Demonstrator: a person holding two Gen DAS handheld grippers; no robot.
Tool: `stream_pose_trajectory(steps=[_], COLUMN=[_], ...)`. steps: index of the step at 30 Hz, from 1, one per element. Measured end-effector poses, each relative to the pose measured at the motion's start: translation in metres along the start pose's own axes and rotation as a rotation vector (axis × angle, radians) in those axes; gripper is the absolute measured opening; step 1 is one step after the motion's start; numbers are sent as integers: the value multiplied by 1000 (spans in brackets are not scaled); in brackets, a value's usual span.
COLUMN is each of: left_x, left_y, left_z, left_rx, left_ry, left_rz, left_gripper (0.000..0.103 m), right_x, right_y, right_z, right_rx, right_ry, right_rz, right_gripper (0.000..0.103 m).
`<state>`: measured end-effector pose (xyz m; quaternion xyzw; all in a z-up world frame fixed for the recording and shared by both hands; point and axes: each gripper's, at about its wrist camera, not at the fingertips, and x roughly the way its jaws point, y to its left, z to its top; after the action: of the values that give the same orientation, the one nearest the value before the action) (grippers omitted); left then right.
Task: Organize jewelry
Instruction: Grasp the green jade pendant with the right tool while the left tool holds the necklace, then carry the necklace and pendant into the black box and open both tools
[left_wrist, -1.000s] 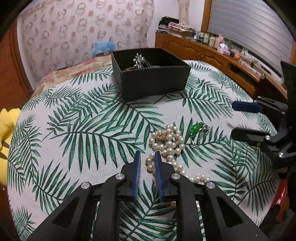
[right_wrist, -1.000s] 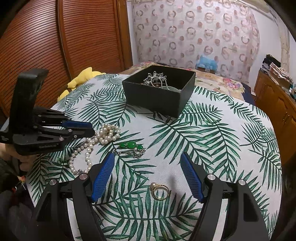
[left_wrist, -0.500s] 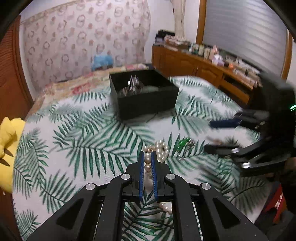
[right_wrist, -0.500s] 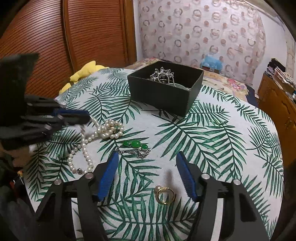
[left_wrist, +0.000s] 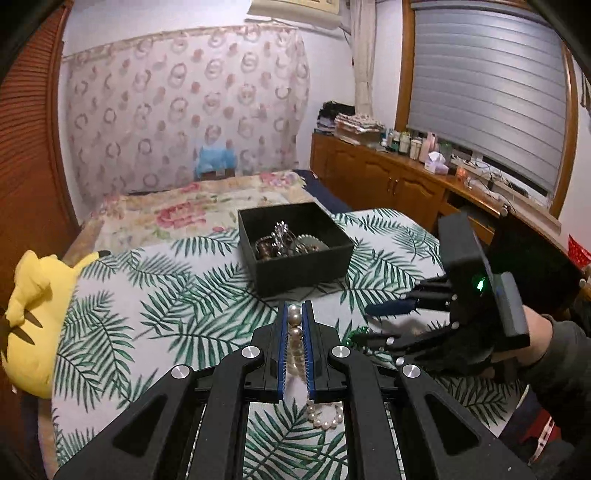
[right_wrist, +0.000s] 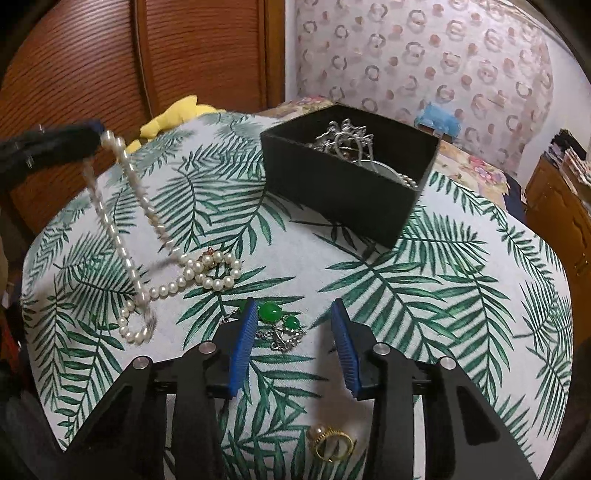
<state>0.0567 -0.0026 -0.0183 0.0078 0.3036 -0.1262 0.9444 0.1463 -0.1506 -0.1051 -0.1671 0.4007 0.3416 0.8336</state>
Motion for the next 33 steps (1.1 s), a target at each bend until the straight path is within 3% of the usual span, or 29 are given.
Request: stream_pose_trajectory(steps=[7, 10, 12, 20, 33], left_x=[-6, -6, -6, -9, -26], left_y=[7, 8, 8, 3, -10], left_z=[5, 4, 4, 10, 55], left_rx=[-10, -11, -13, -2, 41], left_ry=[-24, -22, -19, -35, -127], left_rz=[11, 11, 9, 1, -18], left_gripper=[7, 7, 7, 7, 7], right_x=[2, 1, 1, -8, -53], right_y=[3, 7, 9, 7, -3], right_z=[3, 1, 2, 4, 21], right_rx=[-25, -51, -61, -45, -37], right_ry=[-4, -7, -6, -29, -127], right_rz=[9, 28, 30, 29, 4], right_gripper=[42, 30, 14, 13, 13])
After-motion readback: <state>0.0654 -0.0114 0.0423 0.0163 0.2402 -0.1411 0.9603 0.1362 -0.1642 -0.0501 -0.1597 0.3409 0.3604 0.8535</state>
